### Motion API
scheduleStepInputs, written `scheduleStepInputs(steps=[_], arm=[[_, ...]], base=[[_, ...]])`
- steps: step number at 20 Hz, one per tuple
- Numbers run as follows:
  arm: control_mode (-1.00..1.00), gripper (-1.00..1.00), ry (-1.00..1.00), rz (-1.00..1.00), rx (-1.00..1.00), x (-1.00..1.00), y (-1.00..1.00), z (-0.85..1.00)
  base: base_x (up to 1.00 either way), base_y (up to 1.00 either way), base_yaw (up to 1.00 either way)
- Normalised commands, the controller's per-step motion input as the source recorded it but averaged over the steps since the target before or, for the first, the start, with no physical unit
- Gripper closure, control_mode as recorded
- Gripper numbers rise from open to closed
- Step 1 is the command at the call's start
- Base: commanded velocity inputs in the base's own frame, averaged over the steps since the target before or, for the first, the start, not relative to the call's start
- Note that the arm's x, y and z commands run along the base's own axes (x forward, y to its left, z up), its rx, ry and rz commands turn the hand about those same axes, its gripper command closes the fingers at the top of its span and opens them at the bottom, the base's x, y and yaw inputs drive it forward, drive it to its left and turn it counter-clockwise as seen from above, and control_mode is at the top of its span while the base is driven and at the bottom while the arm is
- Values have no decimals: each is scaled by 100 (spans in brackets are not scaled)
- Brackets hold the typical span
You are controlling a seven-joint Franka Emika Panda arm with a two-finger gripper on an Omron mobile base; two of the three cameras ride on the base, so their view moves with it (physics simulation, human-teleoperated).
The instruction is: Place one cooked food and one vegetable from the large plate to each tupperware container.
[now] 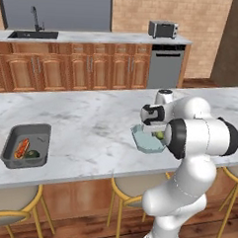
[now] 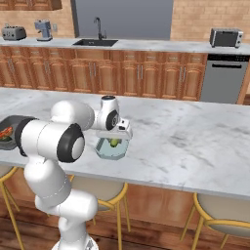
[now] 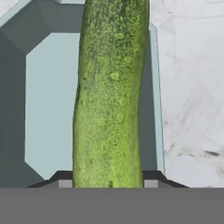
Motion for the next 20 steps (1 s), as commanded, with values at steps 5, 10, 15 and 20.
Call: scheduleStepInputs(steps=[5, 10, 15, 20], arm=[[-100, 100, 1, 0, 0, 2, 0, -6], [-100, 100, 1, 0, 0, 0, 0, -18], [-100, 100, 1, 0, 0, 0, 0, -19], [-100, 100, 0, 0, 0, 0, 0, -2]], base=[[0, 0, 0], [0, 0, 0], [0, 0, 0], [0, 0, 0]])
